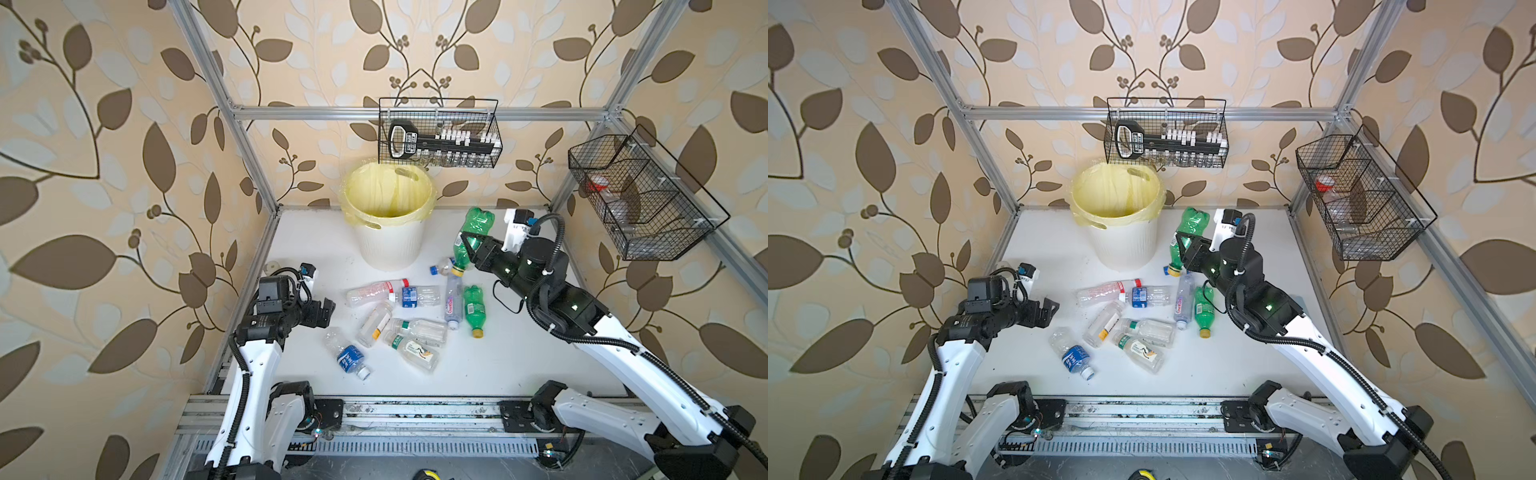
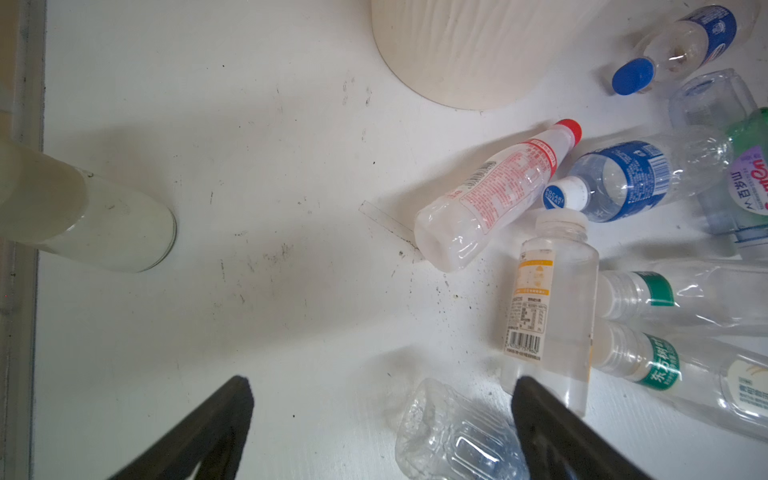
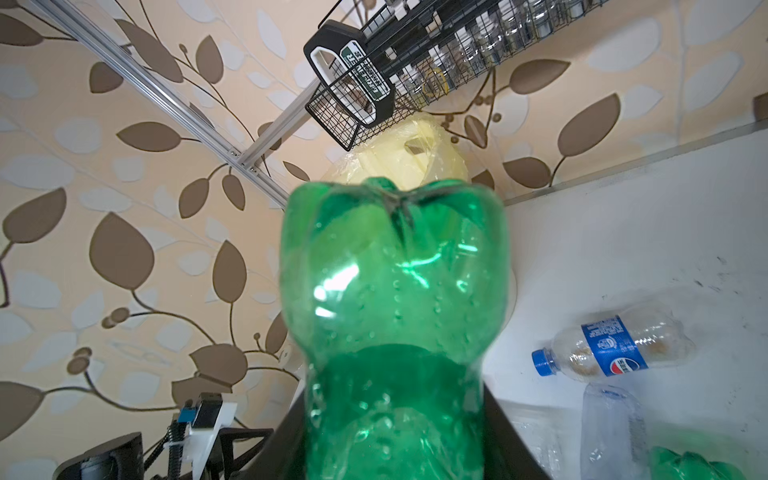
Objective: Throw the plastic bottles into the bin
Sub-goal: 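Lift the green Sprite bottle with the right gripper and swing it over the bin, then open the right gripper to drop the Sprite bottle into the bin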
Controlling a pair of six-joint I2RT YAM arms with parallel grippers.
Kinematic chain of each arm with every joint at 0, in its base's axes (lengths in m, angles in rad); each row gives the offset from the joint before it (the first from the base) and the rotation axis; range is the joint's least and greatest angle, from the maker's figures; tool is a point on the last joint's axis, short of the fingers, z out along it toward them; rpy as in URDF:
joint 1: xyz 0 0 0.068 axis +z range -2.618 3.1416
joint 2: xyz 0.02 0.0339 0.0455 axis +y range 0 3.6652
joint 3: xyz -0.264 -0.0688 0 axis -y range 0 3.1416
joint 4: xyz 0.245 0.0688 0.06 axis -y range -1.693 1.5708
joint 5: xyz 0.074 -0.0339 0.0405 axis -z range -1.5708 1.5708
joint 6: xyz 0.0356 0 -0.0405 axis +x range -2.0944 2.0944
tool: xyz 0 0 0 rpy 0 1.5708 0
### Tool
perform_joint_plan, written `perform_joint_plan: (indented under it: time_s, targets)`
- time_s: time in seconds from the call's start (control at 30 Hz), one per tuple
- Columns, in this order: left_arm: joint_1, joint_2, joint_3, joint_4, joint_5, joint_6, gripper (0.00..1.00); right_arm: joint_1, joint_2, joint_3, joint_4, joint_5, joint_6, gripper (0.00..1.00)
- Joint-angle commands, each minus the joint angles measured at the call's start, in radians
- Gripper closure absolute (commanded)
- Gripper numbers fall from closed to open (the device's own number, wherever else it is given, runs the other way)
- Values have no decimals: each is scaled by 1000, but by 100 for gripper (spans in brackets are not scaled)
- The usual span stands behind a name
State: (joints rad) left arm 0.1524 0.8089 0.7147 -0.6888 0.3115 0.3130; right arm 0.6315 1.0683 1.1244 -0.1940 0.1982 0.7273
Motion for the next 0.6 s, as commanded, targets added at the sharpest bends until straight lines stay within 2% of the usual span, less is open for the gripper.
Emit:
perform_joint_plan:
  time_s: [0.0, 0.17, 0.23, 0.27, 0.37, 0.4, 0.47, 0.5, 0.57]
  targets:
    - [12, -12, 15, -8, 35, 18, 1, 33, 114, 146, 70, 43, -64, 67]
    - [11, -7, 19, -15, 38, 19, 1, 46, 427, 446, 107, 91, -103, 66]
    - [10, -3, 20, -15, 37, 18, 1, 38, 578, 633, 79, 79, -103, 63]
    - [11, 0, 20, -16, 36, 18, 1, 35, 669, 756, 35, 78, -117, 54]
    - [11, 6, 19, -12, 37, 17, 1, 26, 925, 1175, -209, 107, -129, 9]
    - [11, 7, 19, -12, 38, 17, 1, 21, 991, 1301, -286, 98, -126, 1]
    - [12, 6, 23, -18, 40, 19, 1, 29, 1045, 1453, -386, 106, -122, 0]
    - [13, 3, 25, -21, 44, 21, 1, 42, 1026, 1453, -385, 121, -142, 0]
    - [12, -5, 24, -20, 51, 23, 1, 74, 927, 1319, -312, 149, -187, 0]
